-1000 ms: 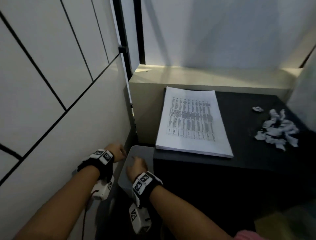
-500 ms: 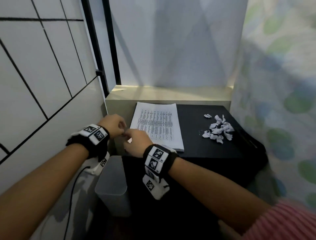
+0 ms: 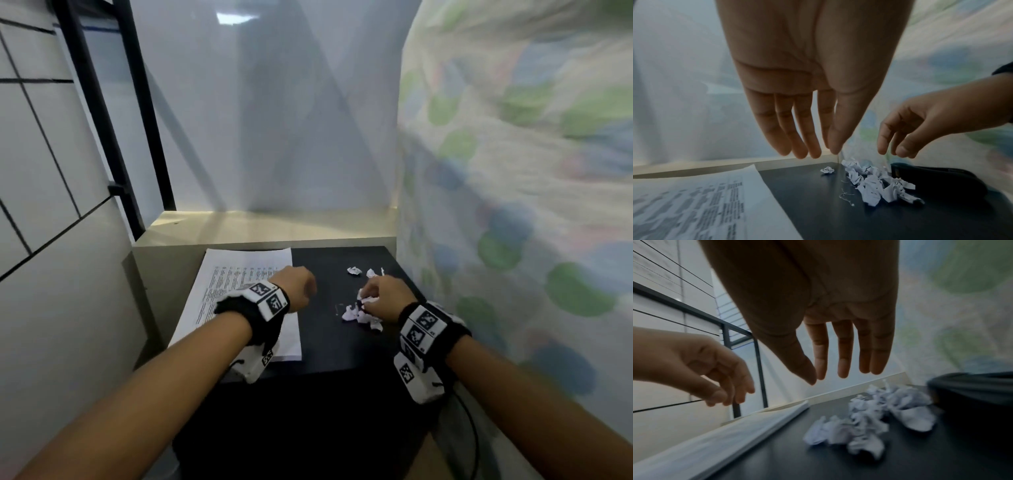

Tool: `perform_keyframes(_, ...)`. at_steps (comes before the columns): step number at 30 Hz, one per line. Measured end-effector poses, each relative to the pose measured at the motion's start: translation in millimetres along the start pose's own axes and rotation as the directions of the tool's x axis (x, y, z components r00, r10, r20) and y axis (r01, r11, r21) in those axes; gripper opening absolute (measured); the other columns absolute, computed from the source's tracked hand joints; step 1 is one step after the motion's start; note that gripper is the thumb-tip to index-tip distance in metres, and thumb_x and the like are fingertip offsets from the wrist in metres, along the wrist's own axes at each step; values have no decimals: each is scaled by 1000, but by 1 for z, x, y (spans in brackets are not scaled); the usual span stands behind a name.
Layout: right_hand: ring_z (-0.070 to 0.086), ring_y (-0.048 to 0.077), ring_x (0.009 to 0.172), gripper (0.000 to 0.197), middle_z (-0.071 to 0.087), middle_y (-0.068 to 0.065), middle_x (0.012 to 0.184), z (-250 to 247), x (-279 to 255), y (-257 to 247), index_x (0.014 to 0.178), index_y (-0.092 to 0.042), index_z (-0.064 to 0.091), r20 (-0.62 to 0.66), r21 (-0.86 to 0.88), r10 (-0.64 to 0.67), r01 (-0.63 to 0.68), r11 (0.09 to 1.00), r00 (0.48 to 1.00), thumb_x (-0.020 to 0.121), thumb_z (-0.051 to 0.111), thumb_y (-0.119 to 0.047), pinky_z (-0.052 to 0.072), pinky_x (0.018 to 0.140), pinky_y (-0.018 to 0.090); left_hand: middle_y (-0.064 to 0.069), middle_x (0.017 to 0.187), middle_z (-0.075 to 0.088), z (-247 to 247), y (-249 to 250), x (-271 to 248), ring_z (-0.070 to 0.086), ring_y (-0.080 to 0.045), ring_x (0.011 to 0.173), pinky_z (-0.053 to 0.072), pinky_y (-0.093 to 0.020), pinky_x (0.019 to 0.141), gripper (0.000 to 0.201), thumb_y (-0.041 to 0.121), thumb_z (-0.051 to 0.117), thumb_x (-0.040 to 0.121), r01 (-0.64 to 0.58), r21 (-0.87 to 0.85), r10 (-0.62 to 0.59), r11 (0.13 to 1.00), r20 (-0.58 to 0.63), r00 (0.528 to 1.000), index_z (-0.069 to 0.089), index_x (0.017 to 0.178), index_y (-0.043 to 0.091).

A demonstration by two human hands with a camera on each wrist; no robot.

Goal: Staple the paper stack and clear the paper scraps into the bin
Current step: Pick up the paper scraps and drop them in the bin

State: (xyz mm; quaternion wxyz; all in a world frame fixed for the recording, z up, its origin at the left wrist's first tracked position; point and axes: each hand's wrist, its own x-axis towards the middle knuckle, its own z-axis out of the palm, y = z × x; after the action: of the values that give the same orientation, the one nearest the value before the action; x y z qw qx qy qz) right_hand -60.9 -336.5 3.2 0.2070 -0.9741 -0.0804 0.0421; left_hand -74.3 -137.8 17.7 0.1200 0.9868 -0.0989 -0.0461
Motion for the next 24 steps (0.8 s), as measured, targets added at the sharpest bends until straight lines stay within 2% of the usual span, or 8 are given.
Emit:
perform_keyframes(3, 59, 19, 111, 29, 64, 4, 119, -7, 16, 19, 107, -17, 70, 16, -66, 29, -28, 997, 999, 78, 65, -16, 44, 87, 22, -7, 121, 67, 8, 8, 30, 62, -24, 113, 49, -29, 93, 32, 7, 57, 86, -7, 18, 6, 1000, 50, 999, 65, 116, 13)
perform_keyframes(7, 56, 21, 114, 54, 56, 6, 125, -5, 35, 26, 118, -22, 62, 126, -114, 1, 13, 993, 992, 68, 80, -29, 46, 93, 28, -9, 122, 65, 24, 12, 60, 62, -26, 113, 51, -31, 95, 37, 10, 65, 82, 19, 33, -23, 999, 137, 990, 63, 119, 13)
perform_keyframes(11, 47, 24, 124, 85, 44, 6, 133, 6, 52, 20, 131, -30, 48, 230, -226, -52, 105, 968, 972, 56, 86, -43, 44, 103, 35, -12, 113, 68, 43, 15, 76, 66, -31, 103, 54, -32, 80, 40, 21, 75, 72, 28, 66, -41, 997, 207, 977, 64, 108, 10)
perform_keyframes(13, 42, 25, 128, 95, 43, 5, 134, 11, 57, 17, 135, -35, 41, 273, -314, -37, 125, 941, 961, 52, 85, -50, 40, 107, 40, -12, 112, 69, 48, 16, 80, 66, -31, 102, 55, -35, 83, 46, 24, 78, 69, 3, 62, -19, 998, 254, 967, 64, 110, 8)
perform_keyframes(15, 43, 24, 128, 92, 46, 4, 133, 13, 62, 16, 134, -32, 44, 306, -354, -28, 141, 925, 952, 53, 84, -52, 39, 105, 38, -12, 109, 69, 51, 18, 87, 67, -31, 101, 56, -39, 86, 46, 25, 79, 68, -25, 49, 11, 998, 273, 962, 66, 109, 10)
perform_keyframes(17, 49, 23, 123, 76, 53, 5, 129, 11, 67, 15, 127, -23, 53, 344, -335, -38, 160, 929, 938, 61, 83, -45, 43, 98, 32, -11, 107, 70, 52, 18, 93, 67, -31, 99, 57, -40, 85, 44, 26, 80, 65, -33, 26, 25, 999, 273, 962, 68, 105, 12)
perform_keyframes(21, 60, 21, 105, 46, 65, 5, 113, 5, 71, 17, 111, -12, 68, 393, -285, -56, 179, 942, 918, 69, 81, -27, 47, 83, 25, -8, 114, 70, 54, 18, 106, 66, -28, 106, 52, -32, 88, 45, 18, 80, 69, -31, -36, 40, 999, 288, 957, 66, 111, 11)
perform_keyframes(24, 54, 12, 88, 39, 57, -5, 90, -3, 72, 23, 108, -14, 69, 395, -231, -55, 157, 960, 917, 70, 80, -20, 41, 70, 20, -9, 113, 70, 59, 19, 115, 65, -26, 106, 50, -28, 86, 35, 12, 77, 73, -24, -99, 50, 995, 263, 964, 68, 107, 9)
